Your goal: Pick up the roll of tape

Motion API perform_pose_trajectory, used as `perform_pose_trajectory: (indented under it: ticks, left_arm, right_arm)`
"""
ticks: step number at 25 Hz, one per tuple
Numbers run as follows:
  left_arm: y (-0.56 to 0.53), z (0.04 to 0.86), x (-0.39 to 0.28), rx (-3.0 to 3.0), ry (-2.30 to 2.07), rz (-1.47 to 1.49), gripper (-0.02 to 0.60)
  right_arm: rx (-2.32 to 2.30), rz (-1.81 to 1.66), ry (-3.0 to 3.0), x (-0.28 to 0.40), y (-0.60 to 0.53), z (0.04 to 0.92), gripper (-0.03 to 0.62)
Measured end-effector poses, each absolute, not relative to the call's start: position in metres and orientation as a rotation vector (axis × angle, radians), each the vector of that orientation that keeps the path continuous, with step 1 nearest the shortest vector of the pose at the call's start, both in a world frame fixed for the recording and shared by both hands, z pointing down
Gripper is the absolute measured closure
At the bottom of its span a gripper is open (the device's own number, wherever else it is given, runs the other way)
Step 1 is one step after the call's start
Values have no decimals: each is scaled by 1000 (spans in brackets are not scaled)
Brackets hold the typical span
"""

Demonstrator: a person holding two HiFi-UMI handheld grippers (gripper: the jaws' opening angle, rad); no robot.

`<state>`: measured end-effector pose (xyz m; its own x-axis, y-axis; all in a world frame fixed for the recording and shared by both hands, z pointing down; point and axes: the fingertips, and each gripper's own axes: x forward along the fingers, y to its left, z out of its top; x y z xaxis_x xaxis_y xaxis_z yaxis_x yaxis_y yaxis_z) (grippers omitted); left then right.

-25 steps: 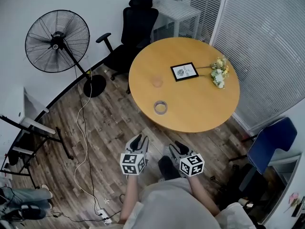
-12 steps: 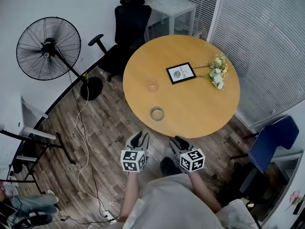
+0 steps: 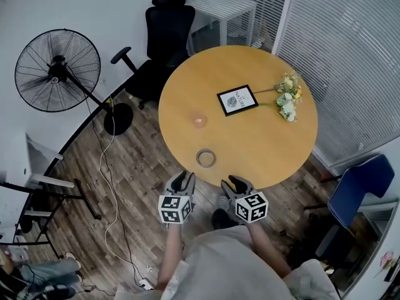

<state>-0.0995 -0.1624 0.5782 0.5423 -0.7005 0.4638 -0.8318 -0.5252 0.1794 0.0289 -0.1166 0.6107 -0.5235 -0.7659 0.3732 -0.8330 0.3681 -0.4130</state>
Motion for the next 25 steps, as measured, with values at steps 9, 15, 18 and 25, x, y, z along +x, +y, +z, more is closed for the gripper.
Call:
perform_pose_trajectory:
  ticks: [9,15,18,25]
  left_arm:
    - [-207,591,-95,2375,-1254,491,476]
    - [-233,603,-82,2373,-1230,524,476]
    - [-242,611,-77,2381,-1220,562,476]
    - [-242,623,-83,2361,-1230,597,476]
  right_arm:
    - [1442,859,-2494,33,-164,614,461]
    - [1409,860,-2482,41,-192,624,461]
    - [1386,859,-2478,43,-208,631,461]
    - [1332,881,-2481,32,-224,649,461]
